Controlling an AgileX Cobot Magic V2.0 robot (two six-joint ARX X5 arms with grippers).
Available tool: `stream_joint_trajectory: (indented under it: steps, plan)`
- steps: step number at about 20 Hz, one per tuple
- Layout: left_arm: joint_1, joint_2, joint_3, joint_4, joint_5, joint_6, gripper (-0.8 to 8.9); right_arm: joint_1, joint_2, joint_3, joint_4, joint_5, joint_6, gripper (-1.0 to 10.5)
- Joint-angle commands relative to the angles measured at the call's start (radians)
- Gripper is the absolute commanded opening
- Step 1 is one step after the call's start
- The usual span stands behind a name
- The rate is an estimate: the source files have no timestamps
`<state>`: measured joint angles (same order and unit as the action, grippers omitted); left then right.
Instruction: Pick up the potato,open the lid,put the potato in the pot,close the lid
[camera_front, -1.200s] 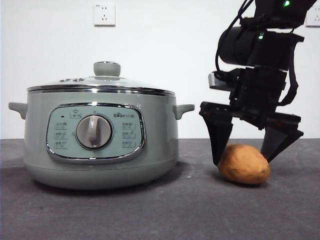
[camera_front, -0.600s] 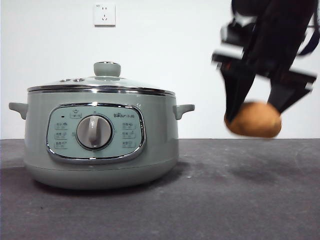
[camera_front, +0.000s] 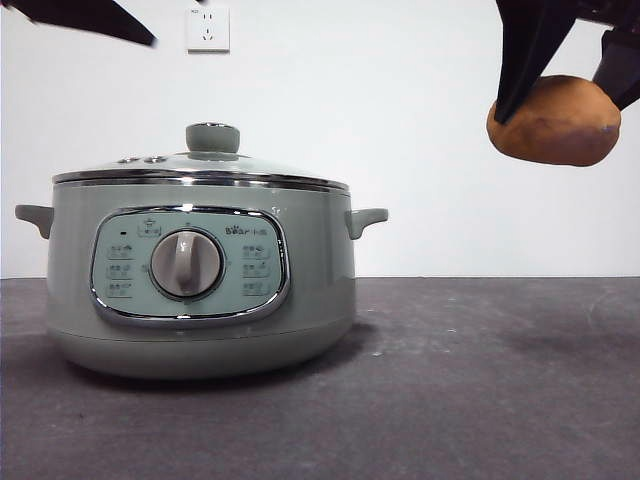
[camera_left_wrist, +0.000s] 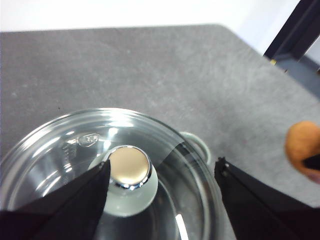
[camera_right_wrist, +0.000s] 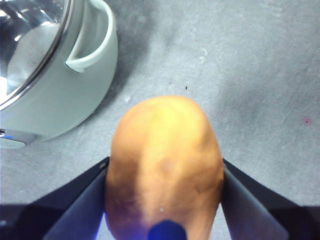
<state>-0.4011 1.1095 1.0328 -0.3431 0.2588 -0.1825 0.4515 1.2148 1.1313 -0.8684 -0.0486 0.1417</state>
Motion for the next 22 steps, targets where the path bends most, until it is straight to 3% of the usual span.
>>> stream_joint_trajectory:
  steps: [1,4,12,13,16,22]
  plan:
    - [-0.045,0.072,0.009,0.036,-0.088,0.040,3.55,0.002,-0.002,0.000,-0.006,0.003,-0.001,-0.1]
    - [-0.072,0.155,0.010,0.081,-0.163,0.060,3.54,0.002,-0.002,0.000,-0.006,0.003,-0.001,-0.1]
    - [-0.072,0.280,0.010,0.096,-0.181,0.083,3.39,0.002,-0.002,0.000,-0.004,0.004,-0.002,-0.1]
    - [-0.072,0.281,0.010,0.095,-0.181,0.083,3.03,0.001,-0.002,0.000,-0.004,0.004,-0.002,-0.1]
    - [-0.072,0.281,0.010,0.093,-0.180,0.115,-0.21,0.001,-0.002,0.000,-0.005,0.004,-0.001,-0.1]
    - [-0.072,0.280,0.018,0.100,-0.183,0.133,-0.08,0.002,-0.002,0.000,-0.005,0.003,-0.001,-0.1]
